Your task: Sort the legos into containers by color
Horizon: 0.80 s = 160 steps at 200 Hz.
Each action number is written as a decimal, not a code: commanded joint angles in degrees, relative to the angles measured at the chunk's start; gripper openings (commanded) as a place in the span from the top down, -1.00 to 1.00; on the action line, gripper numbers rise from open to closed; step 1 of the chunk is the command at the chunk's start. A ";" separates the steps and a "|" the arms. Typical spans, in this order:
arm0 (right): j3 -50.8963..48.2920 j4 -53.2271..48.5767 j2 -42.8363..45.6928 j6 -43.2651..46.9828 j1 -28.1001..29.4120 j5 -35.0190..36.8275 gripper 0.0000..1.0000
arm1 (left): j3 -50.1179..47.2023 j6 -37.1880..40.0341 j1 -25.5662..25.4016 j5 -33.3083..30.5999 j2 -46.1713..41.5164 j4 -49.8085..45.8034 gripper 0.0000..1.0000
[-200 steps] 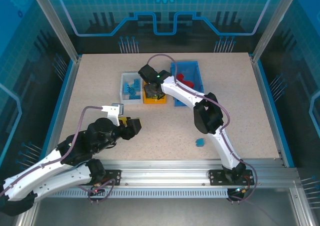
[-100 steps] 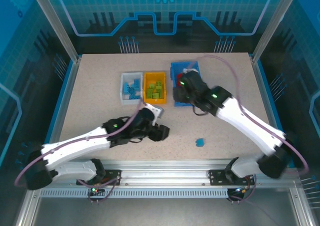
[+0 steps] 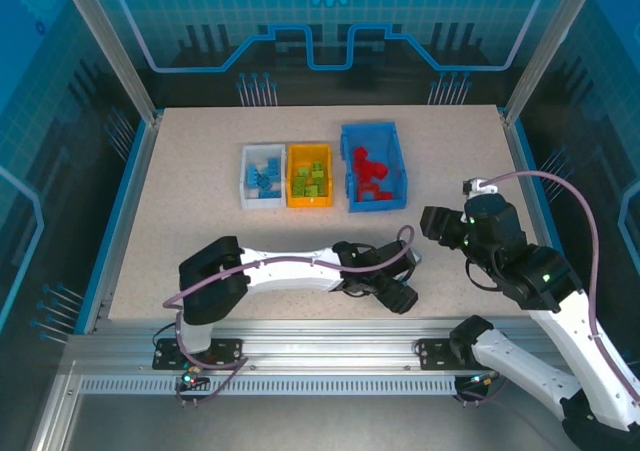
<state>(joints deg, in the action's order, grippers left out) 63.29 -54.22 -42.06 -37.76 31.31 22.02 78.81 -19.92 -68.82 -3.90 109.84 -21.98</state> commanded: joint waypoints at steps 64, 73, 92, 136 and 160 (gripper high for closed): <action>1.48 -1.19 4.09 -0.74 -1.01 -0.57 -0.47 | -2.56 39.39 4.04 7.69 2.52 5.17 -0.69; 1.32 -1.03 4.80 -0.82 -0.99 -0.81 -0.47 | -2.23 40.46 4.80 8.86 3.53 5.93 -0.69; 1.14 -0.63 5.91 -0.83 -0.99 -1.54 -0.47 | -1.99 41.69 5.53 11.03 4.94 8.62 -0.69; 2.00 -1.34 6.56 -0.83 -0.99 -1.28 -0.49 | 1.71 41.00 5.66 12.78 9.53 8.36 -0.63; 2.28 -1.45 6.56 -0.74 -1.05 -1.45 -0.49 | 2.23 39.83 5.60 12.43 10.92 9.30 -0.49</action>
<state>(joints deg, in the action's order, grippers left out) 64.20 -55.07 -36.14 -38.00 31.07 21.34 78.81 19.59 -63.07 6.42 119.20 -14.44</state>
